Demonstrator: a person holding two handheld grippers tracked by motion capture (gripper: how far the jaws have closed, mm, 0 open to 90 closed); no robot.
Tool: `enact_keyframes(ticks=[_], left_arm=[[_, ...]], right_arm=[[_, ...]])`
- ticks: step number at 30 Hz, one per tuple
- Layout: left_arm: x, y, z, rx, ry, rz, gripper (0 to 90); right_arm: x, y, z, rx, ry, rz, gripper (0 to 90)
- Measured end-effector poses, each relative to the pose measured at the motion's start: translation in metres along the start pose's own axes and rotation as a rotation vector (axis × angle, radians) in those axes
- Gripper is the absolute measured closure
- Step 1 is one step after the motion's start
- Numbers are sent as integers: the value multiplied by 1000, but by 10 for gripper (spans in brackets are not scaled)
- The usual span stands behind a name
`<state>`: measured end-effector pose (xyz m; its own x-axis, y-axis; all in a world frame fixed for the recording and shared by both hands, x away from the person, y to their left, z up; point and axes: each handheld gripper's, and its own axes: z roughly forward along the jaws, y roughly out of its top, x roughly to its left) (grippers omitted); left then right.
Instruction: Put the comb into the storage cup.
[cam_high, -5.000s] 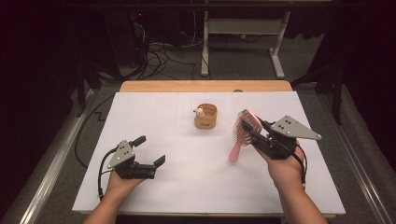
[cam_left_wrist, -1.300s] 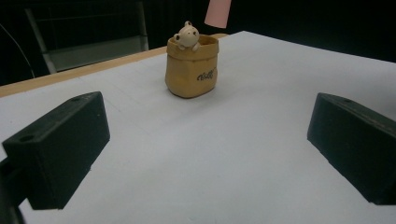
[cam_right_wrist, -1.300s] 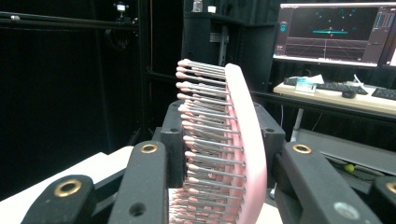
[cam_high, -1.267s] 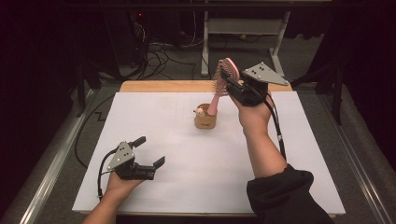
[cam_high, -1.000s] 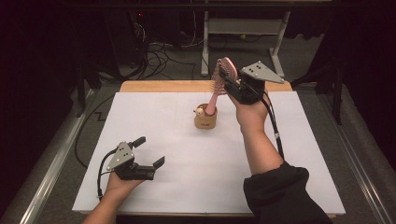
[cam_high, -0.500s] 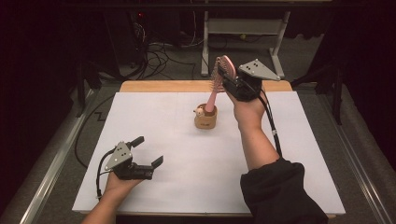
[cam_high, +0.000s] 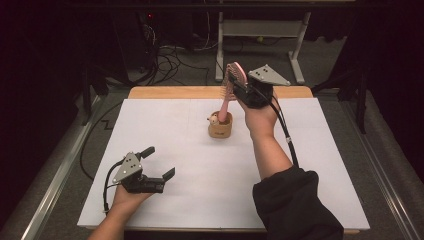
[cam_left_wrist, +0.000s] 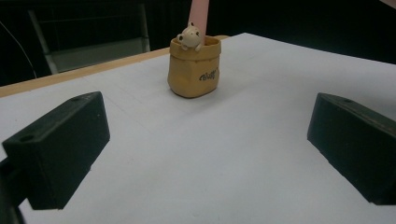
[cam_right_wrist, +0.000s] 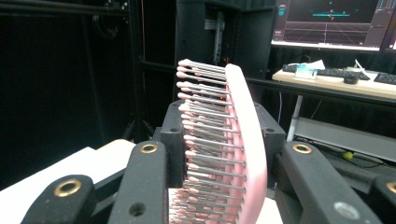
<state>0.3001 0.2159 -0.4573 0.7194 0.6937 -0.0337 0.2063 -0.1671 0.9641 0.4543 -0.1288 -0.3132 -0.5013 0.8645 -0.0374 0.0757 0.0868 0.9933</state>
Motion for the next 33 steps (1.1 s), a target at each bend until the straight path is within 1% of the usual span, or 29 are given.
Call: enact_keyframes(ticks=[9, 12, 15, 20, 25, 30, 33], left_arm=[[0, -1, 0, 0, -2, -6, 0], [-1, 0, -1, -4, 3, 1, 0], [0, -1, 0, 4, -2, -3, 0], [-2, -2, 1, 6, -8, 7, 0], [-1, -1, 0, 3, -4, 0, 0], [-1, -2, 1, 12, -6, 6, 0], [-1, -2, 1, 9, -7, 9, 0]], right_arm=[[5, -4, 5, 6, 8, -2, 661], [6, -6, 8, 18, 8, -12, 661], [8, -9, 9, 27, 11, -8, 661], [9, -11, 11, 23, 11, -7, 661], [10, -15, 14, 32, 11, -3, 661], [12, -19, 17, 38, 9, -7, 661], [13, -20, 19, 42, 9, -8, 660]])
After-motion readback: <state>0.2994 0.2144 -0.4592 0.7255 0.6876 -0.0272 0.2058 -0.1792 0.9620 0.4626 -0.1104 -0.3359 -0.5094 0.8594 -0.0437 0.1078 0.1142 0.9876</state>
